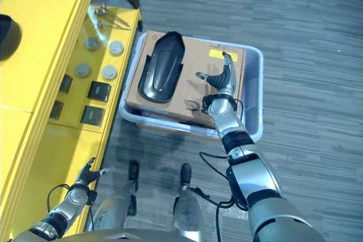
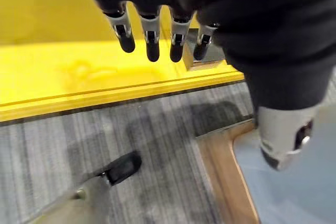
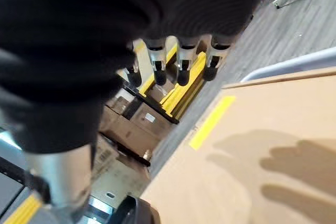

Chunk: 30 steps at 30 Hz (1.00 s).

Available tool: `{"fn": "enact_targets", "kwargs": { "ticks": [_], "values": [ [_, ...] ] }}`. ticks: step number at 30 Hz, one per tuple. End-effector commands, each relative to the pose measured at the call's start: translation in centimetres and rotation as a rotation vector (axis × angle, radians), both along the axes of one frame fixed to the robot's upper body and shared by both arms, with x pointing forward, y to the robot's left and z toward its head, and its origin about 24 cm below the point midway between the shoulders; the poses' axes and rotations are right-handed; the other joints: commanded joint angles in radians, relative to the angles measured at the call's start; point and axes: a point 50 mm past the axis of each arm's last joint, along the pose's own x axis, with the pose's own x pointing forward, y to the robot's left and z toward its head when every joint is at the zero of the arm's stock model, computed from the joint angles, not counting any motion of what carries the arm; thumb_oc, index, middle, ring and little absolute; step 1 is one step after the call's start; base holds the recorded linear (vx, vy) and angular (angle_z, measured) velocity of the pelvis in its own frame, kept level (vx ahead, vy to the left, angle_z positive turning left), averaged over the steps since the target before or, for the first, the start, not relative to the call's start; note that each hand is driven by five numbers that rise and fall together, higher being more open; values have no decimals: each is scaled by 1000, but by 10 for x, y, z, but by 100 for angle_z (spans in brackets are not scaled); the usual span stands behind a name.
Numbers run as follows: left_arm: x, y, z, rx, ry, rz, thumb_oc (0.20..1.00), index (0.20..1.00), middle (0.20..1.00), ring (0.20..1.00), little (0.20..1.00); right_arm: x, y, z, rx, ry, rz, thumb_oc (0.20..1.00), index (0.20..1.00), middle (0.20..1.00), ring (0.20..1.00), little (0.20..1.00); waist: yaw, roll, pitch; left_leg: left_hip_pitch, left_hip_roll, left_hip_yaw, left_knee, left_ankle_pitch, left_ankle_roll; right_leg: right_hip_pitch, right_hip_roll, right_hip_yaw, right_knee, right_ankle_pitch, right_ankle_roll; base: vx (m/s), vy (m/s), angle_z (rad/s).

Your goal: Move parts from the plastic box to the shelf.

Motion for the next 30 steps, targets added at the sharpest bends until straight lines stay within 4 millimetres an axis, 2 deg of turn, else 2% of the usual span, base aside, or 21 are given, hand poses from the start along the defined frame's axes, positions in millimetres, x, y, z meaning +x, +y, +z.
{"fn": "enact_targets", "kwargs": {
  "ticks": [1, 9, 16, 19, 23, 24, 25, 26, 27, 28, 30],
  "values": [
    [1, 5, -2, 41, 23, -15, 1000, 1000, 1000, 1000, 1000, 4, -9, 19, -34, -54, -17, 1000, 1000, 1000, 1000, 1000, 16, -3, -36, -13, 43, 24, -8, -23, -50, -8, -29, 24, 3, -19, 47, 10, -1, 16],
    [1, 3, -1, 31, 15, -32, 1000, 1000, 1000, 1000, 1000, 15, -15, 35, -120, -1, -23, 1000, 1000, 1000, 1000, 1000, 59, 10, -18, -53, 30, -10, -8, -10, -51, -27, -35, 0, 3, -14, 48, -1, 2, 10],
    [8, -6, 2, 4, -11, -58, 1000, 1000, 1000, 1000, 1000, 20, -6, 44, -192, 6, 17, 1000, 1000, 1000, 1000, 1000, 79, 15, -11, -71, 22, -36, -8, -4, -54, -27, -38, -21, 2, -16, 50, 15, -1, 14],
    [9, -8, 2, -3, -14, -57, 1000, 1000, 1000, 1000, 1000, 20, -2, 39, -187, 19, 28, 1000, 1000, 1000, 1000, 1000, 84, 16, -11, -76, 20, -43, -8, -2, -54, -27, -40, -25, 2, -16, 50, 16, -1, 15],
    [11, -9, 3, -7, -14, -55, 1000, 1000, 1000, 1000, 1000, 22, -2, 19, -235, 143, 9, 1000, 1000, 1000, 1000, 1000, 92, 17, -9, -81, 17, -51, -8, 0, -54, -29, -43, -32, 3, -17, 51, 7, 2, 7],
    [13, -9, 4, -7, -16, -53, 1000, 1000, 1000, 1000, 1000, 21, -4, 12, -242, 180, -7, 931, 931, 931, 931, 931, 92, 18, -8, -82, 16, -50, -8, 1, -54, -31, -42, -31, 3, -16, 51, 2, 15, 5],
    [14, -10, 3, -5, -9, -53, 1000, 1000, 1000, 1000, 1000, 20, -4, 2, -238, 224, -24, 771, 771, 771, 771, 771, 92, 19, -6, -82, 17, -50, -8, 1, -55, -30, -43, -32, 4, -16, 51, 0, 0, 0],
    [14, -9, 3, -4, -8, -48, 1000, 1000, 1000, 1000, 1000, 20, 0, -1, -201, 226, -32, 322, 322, 322, 322, 322, 91, 19, -4, -81, 17, -50, -8, 0, -54, -29, -43, -32, 4, -16, 50, 0, 0, 0],
    [14, -9, 3, -4, -8, -48, 1000, 1000, 1000, 1000, 1000, 20, 0, -1, -201, 226, -32, 213, 213, 213, 213, 213, 91, 19, -4, -81, 17, -50, -8, 0, -54, -29, -43, -32, 4, -17, 50, 0, 0, 0],
    [10, -8, -1, 10, 26, -35, 1000, 1000, 1000, 1000, 1000, 16, 13, -29, -172, 328, -8, 200, 200, 200, 200, 200, 85, 15, -8, -76, 19, -49, -8, -2, -52, -26, -40, -31, 5, -20, 48, 0, 0, 0],
    [9, -8, -2, 15, 35, -41, 1000, 1000, 1000, 1000, 1000, 15, 15, -34, -164, 349, -4, 200, 200, 200, 200, 200, 85, 13, -11, -74, 19, -49, -8, -3, -52, -25, -40, -29, 4, -21, 48, 0, 0, 0]
  ]
}}
